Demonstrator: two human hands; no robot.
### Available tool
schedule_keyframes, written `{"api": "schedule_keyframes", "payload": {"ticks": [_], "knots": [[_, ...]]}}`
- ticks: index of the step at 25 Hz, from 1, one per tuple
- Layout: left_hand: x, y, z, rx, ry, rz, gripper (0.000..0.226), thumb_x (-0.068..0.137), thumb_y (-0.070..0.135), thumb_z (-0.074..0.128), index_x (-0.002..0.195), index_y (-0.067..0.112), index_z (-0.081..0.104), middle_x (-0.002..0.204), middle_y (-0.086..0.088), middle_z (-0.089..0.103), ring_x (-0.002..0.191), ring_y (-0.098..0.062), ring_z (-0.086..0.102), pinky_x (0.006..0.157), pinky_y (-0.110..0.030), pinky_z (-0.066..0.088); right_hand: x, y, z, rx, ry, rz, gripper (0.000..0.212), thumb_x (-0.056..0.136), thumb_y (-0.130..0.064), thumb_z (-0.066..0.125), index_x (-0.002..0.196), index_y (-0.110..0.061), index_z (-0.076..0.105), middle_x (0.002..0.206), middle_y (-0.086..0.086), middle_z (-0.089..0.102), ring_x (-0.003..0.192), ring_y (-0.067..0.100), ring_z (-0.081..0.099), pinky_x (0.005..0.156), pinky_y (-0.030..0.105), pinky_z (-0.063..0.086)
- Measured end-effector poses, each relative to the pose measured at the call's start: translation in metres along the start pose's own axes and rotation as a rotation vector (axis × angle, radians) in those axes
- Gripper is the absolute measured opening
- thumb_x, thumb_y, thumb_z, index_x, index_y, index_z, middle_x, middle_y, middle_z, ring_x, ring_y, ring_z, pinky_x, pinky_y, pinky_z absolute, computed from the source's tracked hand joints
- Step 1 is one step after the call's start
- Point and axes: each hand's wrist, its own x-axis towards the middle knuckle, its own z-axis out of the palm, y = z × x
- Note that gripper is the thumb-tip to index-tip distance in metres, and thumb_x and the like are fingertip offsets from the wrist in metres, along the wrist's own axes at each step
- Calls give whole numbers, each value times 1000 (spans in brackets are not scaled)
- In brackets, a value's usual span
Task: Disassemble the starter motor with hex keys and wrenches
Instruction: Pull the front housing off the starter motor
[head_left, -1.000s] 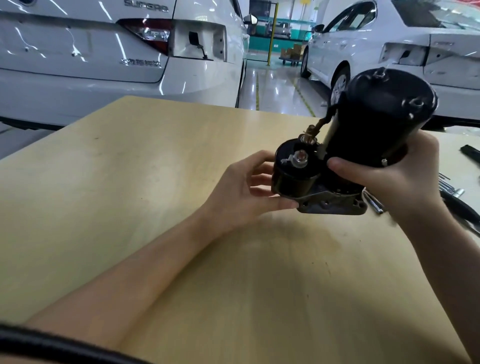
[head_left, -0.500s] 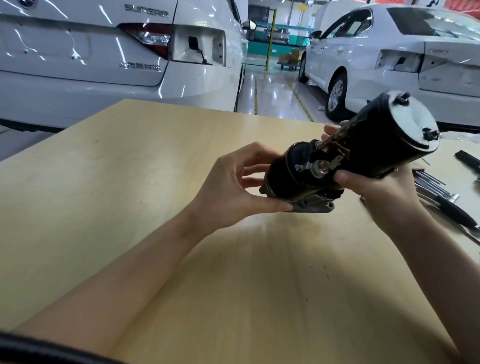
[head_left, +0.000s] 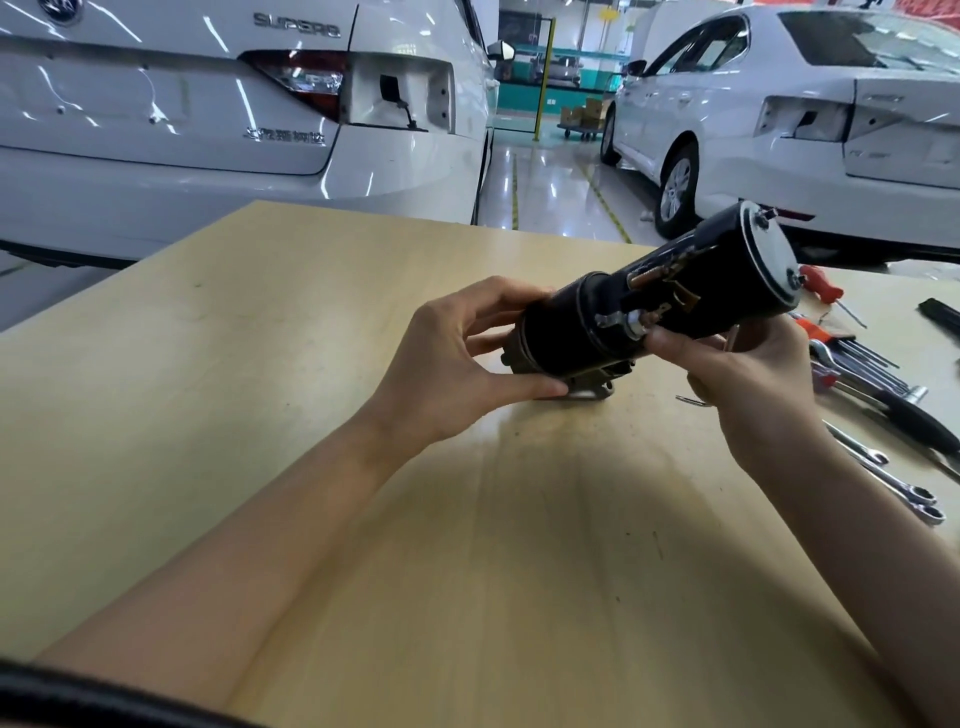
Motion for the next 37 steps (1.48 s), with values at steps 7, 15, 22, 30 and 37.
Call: {"api": "schedule_keyframes", "payload": {"ticks": [7,15,22,30,37], "knots": [[1,-5,8,-7,44,-55,67,63,6,87,124,16,61,114,8,68,110,-5,62,94,-25,51,0,-4,7,192,73,187,31,59,-22,81,83,-22,61,66,-13,65,56,2,47,41,16,27],[-1,6,14,83,70,19,59,63,15,89,115,18,61,103,16,68,96,4,63,90,-16,48,-4,-8,11,229,125,327,28,62,-39,80,83,-24,69,80,-3,74,75,13,66,36,13,28],[-4,11,15,8,-7,-4,57,65,9,77,117,14,55,100,8,67,92,-8,67,84,-31,57,-6,-15,10,179,143,350,36,65,-44,79,89,-19,69,85,4,75,73,14,71,37,16,30],[-4,17,12,22,-75,-26,59,67,13,77,122,18,57,101,8,69,95,-11,67,88,-42,56,-7,-24,7,109,183,344,37,64,-47,79,86,-19,67,82,3,76,66,12,70,38,14,33],[-2,25,6,56,-101,5,48,68,15,77,112,24,61,97,3,71,92,-14,68,80,-42,57,-8,-36,6,145,262,170,15,63,-39,81,57,-30,70,72,-1,73,51,4,61,41,9,37]]}}
